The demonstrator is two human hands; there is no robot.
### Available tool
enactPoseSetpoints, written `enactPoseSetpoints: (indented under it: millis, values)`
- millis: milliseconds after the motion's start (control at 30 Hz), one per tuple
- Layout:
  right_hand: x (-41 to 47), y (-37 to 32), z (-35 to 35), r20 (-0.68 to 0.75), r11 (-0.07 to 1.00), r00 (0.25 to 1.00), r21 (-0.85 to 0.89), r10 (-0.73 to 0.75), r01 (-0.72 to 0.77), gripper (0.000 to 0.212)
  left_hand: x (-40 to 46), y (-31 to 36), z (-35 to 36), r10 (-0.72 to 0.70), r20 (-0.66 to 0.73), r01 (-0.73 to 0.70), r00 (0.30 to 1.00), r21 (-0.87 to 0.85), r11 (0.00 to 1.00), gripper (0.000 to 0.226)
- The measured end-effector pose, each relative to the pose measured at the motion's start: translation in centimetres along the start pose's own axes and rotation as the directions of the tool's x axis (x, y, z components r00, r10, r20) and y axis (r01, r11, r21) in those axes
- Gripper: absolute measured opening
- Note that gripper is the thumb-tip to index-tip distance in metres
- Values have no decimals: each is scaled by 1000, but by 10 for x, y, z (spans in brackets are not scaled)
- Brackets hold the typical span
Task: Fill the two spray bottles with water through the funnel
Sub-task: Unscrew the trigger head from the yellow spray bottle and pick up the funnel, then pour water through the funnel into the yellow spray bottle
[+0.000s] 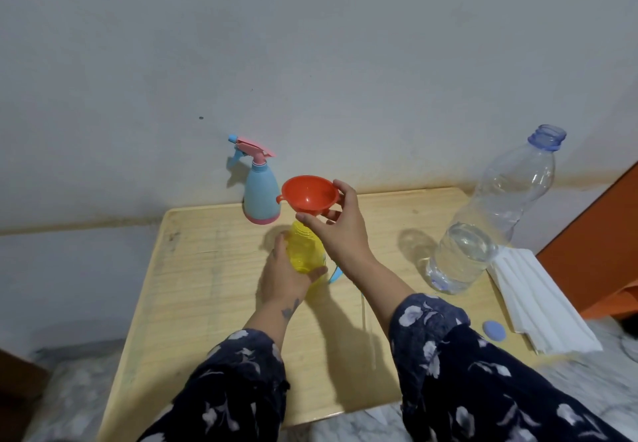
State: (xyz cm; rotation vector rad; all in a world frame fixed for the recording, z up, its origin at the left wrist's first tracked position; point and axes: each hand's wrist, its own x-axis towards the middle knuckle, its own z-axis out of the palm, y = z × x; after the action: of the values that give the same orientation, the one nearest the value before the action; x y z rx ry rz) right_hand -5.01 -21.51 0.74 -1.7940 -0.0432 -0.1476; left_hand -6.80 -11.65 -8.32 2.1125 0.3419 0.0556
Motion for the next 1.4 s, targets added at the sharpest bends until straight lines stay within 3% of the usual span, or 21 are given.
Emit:
enactPoseSetpoints:
  millis: [133,233,433,567,667,733,900,1167,1300,1400]
  values:
    - [-9,13,-8,74,999,997,-28,28,-26,104,-3,-1,-2,-3,-8,2,1000,-27,1000,96]
    - [-19,27,-27,59,991,995,-111,79,-72,98,-3,-5,-2,7,-20,-8,1000,-19,1000,94]
    - [-50,61,-94,-250,943,960,-269,128,-196,72,-2,-18,3,16,-23,-16,1000,-23,1000,101]
    - [-61,69,-135,-517,904,855,-348,34,-247,58,-4,-18,5,18,-27,-20,999,-58,998,98]
    - [-56,68,-156,-657,888,753,-357,-20,-288,70,-6,-18,6,12,-28,-15,1000,-90,996,98]
    - [-47,64,-168,-686,904,726,-337,-45,-262,84,-6,-20,7,10,-34,-13,999,-101,995,100]
    - [-20,63,-193,-590,935,790,-350,-168,-62,105,-8,-21,11,23,-56,-29,998,-114,993,100]
    - [7,71,-196,-455,875,825,-475,-334,93,103,-13,-12,11,7,-35,-13,999,-179,984,101]
    - [20,66,-193,-316,818,864,-548,-393,172,104,-14,-4,7,36,-22,-40,999,-195,980,101]
    - [22,60,-197,-189,784,898,-578,-397,225,104,-19,7,5,34,-4,-34,999,-180,983,122]
